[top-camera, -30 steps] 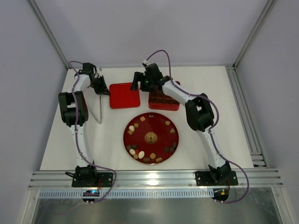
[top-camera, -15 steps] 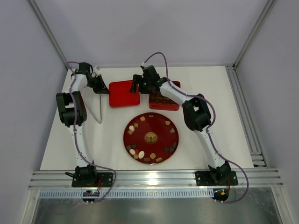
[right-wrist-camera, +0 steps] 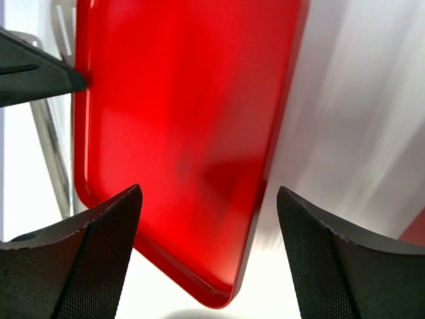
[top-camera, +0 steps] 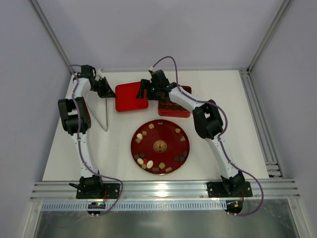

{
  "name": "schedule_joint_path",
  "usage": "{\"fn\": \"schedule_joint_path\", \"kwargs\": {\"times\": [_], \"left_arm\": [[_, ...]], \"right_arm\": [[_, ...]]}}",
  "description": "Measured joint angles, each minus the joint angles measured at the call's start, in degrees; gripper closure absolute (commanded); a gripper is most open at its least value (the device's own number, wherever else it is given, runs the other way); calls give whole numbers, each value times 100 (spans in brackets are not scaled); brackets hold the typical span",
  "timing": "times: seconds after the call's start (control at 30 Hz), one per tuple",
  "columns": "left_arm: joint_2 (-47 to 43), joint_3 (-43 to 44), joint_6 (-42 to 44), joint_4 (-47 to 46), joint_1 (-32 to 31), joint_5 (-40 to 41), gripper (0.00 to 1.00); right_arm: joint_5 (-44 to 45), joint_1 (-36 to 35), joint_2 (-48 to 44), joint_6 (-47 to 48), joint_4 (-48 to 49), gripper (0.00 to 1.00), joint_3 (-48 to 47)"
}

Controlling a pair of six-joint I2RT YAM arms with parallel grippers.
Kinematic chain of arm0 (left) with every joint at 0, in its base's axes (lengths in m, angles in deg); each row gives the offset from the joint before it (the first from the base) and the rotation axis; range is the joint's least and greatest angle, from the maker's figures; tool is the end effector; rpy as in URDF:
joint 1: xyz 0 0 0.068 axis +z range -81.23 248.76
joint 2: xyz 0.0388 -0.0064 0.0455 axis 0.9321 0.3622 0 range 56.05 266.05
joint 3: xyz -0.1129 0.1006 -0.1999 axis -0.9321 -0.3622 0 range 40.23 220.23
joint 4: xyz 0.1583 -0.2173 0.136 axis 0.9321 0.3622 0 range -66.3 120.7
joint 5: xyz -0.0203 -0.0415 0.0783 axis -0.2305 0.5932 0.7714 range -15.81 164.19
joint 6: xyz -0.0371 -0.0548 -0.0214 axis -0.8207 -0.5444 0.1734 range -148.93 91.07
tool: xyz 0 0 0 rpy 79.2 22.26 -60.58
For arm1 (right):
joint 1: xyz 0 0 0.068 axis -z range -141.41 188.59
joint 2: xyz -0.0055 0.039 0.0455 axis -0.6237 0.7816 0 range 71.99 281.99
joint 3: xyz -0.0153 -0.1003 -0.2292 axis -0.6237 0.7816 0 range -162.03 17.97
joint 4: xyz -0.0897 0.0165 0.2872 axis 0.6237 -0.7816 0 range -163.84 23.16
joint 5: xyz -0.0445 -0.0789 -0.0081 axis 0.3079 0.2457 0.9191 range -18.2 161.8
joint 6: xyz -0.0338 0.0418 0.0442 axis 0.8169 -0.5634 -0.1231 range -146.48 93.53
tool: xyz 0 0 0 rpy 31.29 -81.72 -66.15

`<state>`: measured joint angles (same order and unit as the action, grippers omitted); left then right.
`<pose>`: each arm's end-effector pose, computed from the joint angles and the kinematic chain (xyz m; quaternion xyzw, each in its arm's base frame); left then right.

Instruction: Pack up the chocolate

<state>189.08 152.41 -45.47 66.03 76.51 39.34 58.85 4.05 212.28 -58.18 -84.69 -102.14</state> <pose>0.5281 0.0391 0.1361 -0.1273 0.9219 -0.3074 0.1984 0.4850 0.3491 0.1452 -0.0715 0.8917 0.3227 0.3092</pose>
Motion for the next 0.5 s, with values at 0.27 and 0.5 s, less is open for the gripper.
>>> {"fn": "schedule_joint_path", "kwargs": {"times": [0.27, 0.5], "left_arm": [[-7, 11, -83, -4, 11, -186, 100], [-299, -195, -186, -101, 24, -306, 95]], "right_arm": [[-544, 4, 11, -470, 518, 38, 50], [-1128, 103, -24, -1106, 1141, 83, 476]]}}
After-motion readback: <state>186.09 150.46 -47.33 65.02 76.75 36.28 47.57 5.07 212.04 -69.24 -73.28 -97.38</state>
